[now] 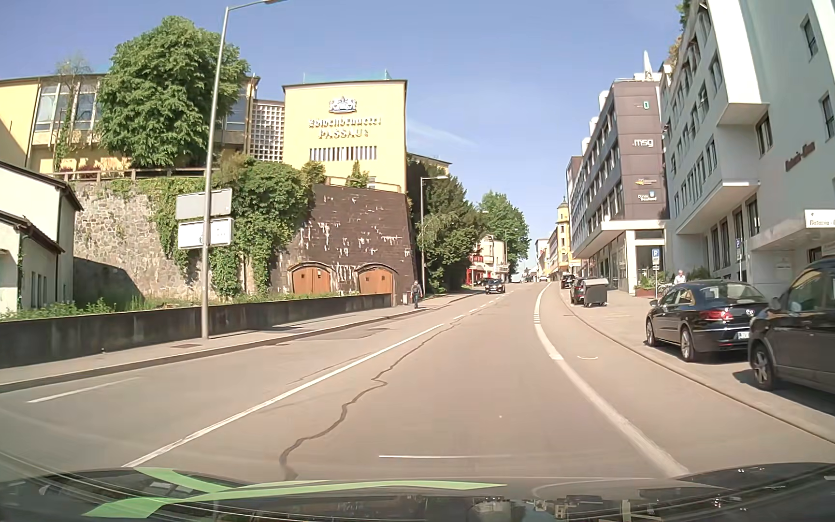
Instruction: Follow the waypoints while adhering to traffic rules and regulations
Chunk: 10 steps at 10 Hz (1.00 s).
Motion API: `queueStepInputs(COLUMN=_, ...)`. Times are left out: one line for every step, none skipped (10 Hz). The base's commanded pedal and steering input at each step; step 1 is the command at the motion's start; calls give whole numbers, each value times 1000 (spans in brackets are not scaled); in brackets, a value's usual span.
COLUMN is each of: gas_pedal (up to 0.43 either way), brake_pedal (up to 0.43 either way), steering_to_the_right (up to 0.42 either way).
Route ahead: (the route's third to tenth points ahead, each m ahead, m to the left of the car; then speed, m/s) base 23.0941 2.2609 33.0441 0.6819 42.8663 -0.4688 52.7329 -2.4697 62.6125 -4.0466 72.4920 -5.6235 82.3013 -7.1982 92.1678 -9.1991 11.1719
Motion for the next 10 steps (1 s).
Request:
queueStepInputs(gas_pedal=240, brake_pedal=0, steering_to_the_right=23)
queueStepInputs(gas_pedal=228, brake_pedal=0, steering_to_the_right=25)
queueStepInputs(gas_pedal=197, brake_pedal=0, steering_to_the_right=30)
queueStepInputs(gas_pedal=169, brake_pedal=0, steering_to_the_right=34)
queueStepInputs(gas_pedal=169, brake_pedal=0, steering_to_the_right=34)
queueStepInputs(gas_pedal=169, brake_pedal=0, steering_to_the_right=33)
queueStepInputs(gas_pedal=169, brake_pedal=0, steering_to_the_right=32)
queueStepInputs(gas_pedal=169, brake_pedal=0, steering_to_the_right=29)
queueStepInputs(gas_pedal=169, brake_pedal=0, steering_to_the_right=26)
queueStepInputs(gas_pedal=169, brake_pedal=0, steering_to_the_right=23)
